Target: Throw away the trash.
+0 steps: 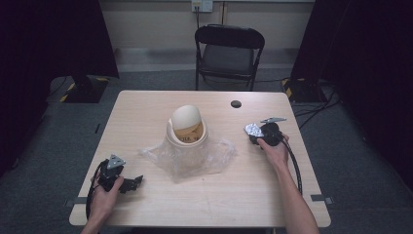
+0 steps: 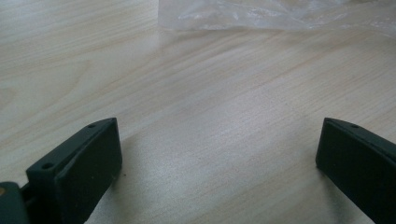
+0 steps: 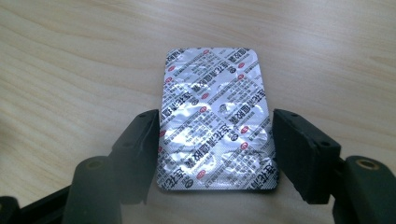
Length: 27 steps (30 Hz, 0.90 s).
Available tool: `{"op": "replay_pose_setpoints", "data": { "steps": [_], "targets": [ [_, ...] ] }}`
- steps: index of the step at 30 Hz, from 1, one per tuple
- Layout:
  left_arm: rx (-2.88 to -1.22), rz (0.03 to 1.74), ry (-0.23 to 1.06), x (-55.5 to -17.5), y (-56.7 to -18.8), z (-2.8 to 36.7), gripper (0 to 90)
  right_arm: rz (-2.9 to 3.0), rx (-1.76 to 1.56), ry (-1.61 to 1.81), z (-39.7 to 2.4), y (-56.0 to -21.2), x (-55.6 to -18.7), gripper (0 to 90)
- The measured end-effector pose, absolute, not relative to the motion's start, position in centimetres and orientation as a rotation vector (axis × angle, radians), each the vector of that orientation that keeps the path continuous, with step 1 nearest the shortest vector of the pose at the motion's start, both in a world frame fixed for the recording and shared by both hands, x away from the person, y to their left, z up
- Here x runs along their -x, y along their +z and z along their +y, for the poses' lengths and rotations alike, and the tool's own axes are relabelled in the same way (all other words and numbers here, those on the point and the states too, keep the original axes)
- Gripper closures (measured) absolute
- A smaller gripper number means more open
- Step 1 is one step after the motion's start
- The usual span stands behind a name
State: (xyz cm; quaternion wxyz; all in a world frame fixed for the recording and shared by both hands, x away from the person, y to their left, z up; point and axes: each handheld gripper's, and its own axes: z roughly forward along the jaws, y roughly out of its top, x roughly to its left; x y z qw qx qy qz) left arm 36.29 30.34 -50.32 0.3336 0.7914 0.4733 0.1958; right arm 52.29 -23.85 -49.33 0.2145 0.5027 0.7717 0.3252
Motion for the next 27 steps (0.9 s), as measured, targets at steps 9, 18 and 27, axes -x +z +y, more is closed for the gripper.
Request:
{"op": "replay_pose_setpoints", "data": {
  "steps": [9,18,27],
  "targets": [
    [-2.055,1.241,0.511,-36.3,-50.3,30.3,0.0,2.121,-1.409,0.954,-24.1,-48.2,-51.5,34.3],
    [-2.055,1.241,0.511,-36.3,-50.3,30.3,0.0,2.102,-1.407,1.04,-23.9,-46.9,-49.7,34.3],
    [-2.055,1.241,0.511,-36.3,-50.4,30.3,0.0,2.1,-1.374,1.111,-23.5,-45.3,-48.3,34.4]
  ]
}}
